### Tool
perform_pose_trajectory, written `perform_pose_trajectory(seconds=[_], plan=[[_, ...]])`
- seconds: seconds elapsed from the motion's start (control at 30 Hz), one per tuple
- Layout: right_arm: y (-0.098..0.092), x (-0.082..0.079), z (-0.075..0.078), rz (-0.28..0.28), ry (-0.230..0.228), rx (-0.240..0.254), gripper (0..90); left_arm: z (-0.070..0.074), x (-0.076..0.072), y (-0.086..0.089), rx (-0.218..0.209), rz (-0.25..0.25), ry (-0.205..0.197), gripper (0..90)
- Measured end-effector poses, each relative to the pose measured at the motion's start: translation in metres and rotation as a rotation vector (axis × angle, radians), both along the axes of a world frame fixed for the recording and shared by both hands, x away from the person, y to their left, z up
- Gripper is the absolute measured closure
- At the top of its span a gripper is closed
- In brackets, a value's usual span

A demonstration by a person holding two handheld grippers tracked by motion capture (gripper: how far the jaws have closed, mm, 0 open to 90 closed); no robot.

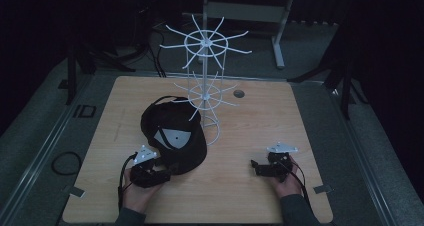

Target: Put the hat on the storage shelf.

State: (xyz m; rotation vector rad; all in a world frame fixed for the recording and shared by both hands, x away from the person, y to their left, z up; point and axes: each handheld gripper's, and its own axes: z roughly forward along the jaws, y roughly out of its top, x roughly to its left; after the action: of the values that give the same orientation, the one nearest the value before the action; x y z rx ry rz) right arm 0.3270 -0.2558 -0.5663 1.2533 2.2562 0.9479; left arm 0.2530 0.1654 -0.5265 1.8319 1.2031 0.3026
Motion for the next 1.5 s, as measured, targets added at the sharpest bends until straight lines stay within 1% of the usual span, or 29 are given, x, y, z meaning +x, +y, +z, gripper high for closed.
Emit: perform_pose_trajectory(seconds=[0.4, 0.57, 0.73, 0.97, 1.17, 1.37, 1.5], plan=[[0.0, 0.0, 0.0, 0.0, 0.0, 0.0, 11.7, -0.007, 0.006, -0.01, 0.014, -0.005, 0.016, 40.5], [0.0, 0.0, 0.0, 0.0, 0.0, 0.0, 11.7, -0.013, 0.009, -0.014, 0.017, -0.004, 0.013, 41.3], [0.0, 0.0, 0.0, 0.0, 0.0, 0.0, 11.7, -0.016, 0.012, -0.016, 0.011, 0.002, 0.014, 41.9], [0.0, 0.0, 0.0, 0.0, 0.0, 0.0, 11.7, -0.02, 0.015, -0.018, 0.005, 0.012, 0.027, 42.7], [0.0, 0.0, 0.0, 0.0, 0.0, 0.0, 11.7, -0.022, 0.016, -0.019, -0.005, 0.014, 0.03, 46.4], [0.0, 0.0, 0.0, 0.0, 0.0, 0.0, 11.7, -0.026, 0.017, -0.022, -0.015, 0.013, 0.045, 49.7], [0.0, 0.0, 0.0, 0.0, 0.0, 0.0, 11.7, -0.028, 0.018, -0.024, -0.029, 0.007, 0.053, 51.3]])
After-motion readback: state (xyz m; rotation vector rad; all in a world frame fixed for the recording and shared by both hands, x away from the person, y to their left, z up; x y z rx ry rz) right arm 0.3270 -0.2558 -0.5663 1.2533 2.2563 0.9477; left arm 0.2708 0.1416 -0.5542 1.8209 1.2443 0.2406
